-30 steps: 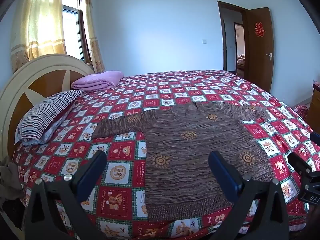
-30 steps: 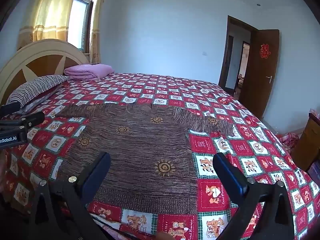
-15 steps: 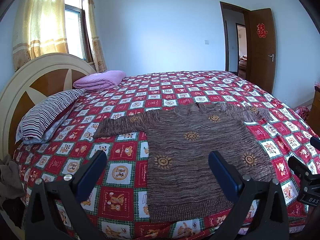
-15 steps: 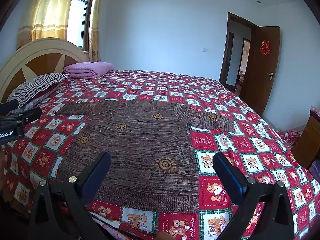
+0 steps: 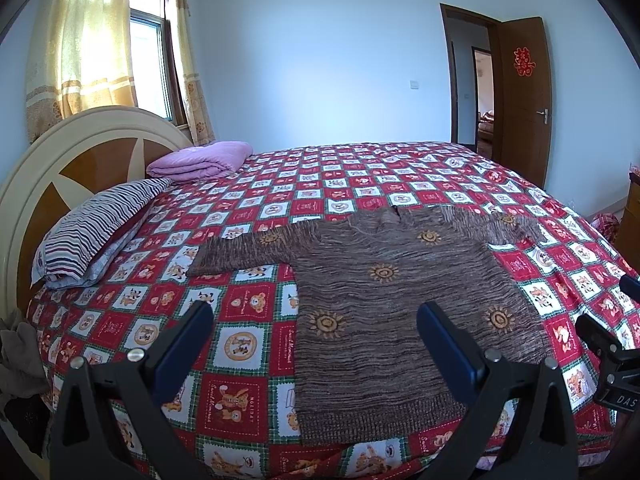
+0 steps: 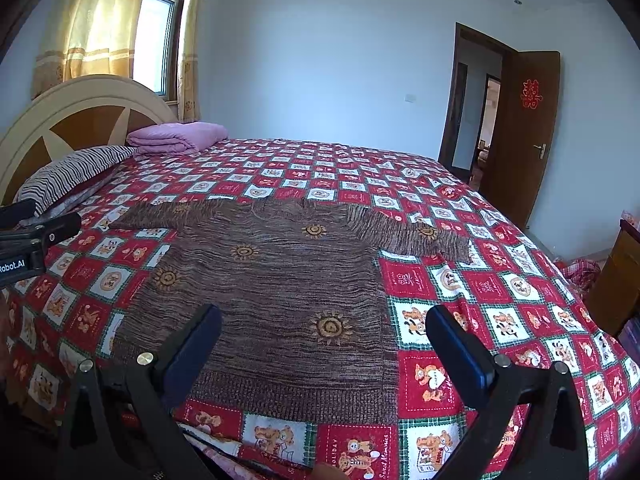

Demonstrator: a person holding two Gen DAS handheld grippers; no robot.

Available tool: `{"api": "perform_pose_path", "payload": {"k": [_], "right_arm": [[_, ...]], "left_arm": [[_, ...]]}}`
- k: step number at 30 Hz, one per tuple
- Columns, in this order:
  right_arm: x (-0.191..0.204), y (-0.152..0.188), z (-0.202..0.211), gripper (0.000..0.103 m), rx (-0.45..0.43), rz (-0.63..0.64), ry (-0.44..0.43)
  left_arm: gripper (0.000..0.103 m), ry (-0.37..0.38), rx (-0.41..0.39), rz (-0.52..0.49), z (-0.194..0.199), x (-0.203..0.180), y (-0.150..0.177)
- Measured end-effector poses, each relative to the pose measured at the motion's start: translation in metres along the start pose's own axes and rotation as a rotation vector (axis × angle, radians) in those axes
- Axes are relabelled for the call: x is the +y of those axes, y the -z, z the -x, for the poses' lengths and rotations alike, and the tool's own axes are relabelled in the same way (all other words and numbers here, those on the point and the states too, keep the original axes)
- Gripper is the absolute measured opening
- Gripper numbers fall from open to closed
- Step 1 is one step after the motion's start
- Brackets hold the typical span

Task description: Fold small clothes

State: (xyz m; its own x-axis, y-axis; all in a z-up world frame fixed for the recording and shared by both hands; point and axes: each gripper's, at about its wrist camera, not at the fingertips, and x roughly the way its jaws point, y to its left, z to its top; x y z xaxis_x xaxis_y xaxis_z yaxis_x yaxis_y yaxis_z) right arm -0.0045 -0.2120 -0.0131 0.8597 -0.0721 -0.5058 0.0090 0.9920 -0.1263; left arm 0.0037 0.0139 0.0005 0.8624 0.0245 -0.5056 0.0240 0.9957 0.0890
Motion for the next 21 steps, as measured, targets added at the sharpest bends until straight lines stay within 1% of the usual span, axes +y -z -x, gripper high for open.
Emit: {"api": "perform_pose_path", "payload": {"k": [21], "right_arm": [[0.0007, 0.0014, -0.0013, 0.102, 0.004, 0.002, -0.005]], "left_arm": [[0.103, 0.001, 0.004, -0.003, -0.0021, 0.0025, -0.0001]]}}
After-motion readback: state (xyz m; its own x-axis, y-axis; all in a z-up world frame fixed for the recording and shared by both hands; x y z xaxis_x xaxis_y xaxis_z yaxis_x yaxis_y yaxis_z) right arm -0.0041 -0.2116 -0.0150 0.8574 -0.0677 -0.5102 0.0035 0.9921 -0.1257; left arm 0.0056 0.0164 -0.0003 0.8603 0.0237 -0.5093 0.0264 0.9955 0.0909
